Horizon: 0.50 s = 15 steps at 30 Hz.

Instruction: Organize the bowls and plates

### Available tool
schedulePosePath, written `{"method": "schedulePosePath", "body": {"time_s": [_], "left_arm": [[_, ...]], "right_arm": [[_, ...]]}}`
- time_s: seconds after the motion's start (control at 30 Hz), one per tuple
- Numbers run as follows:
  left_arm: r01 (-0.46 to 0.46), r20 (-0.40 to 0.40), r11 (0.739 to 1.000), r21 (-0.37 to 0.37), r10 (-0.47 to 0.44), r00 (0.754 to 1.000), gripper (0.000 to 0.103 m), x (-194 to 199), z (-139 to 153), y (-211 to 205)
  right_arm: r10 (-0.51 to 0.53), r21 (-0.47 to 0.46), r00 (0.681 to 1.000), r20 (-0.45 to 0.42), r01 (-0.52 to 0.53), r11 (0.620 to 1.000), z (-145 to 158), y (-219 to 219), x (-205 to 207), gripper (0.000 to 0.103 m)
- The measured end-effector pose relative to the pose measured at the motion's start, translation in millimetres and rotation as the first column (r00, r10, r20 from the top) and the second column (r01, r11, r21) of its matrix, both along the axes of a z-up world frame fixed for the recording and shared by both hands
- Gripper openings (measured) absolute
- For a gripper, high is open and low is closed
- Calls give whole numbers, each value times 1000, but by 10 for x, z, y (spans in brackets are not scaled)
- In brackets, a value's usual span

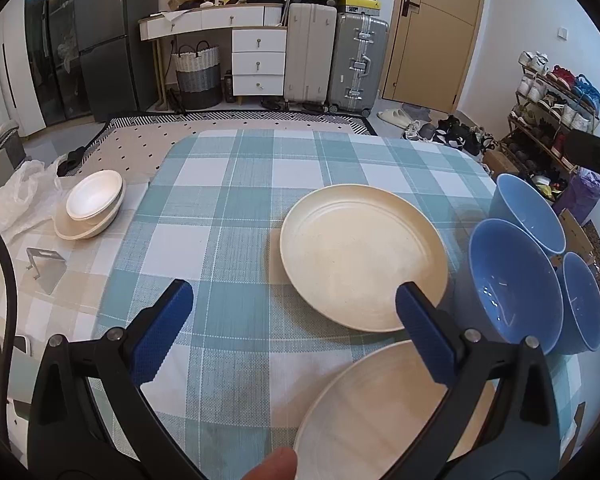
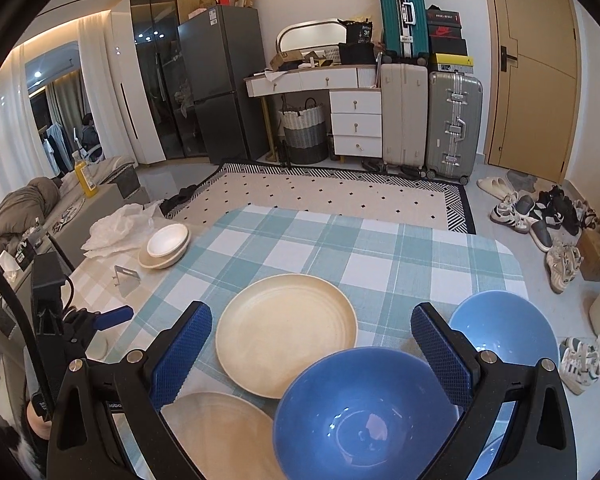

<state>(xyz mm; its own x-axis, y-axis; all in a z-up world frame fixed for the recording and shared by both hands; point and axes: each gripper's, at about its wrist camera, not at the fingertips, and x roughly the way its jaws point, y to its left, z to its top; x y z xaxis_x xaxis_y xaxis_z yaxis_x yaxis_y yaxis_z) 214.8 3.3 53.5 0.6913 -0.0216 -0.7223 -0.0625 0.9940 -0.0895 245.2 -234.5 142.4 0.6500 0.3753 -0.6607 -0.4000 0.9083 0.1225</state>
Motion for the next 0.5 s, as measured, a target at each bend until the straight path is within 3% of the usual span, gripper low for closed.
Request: {"method": "schedulePosePath", "body": {"time_s": [0.5], "left_arm": [[-16,-84,1000,-24,13,996,101,442,-377,22]], "right_arm": [[19,-59,990,-141,-27,998,-455,56,630,102]]}}
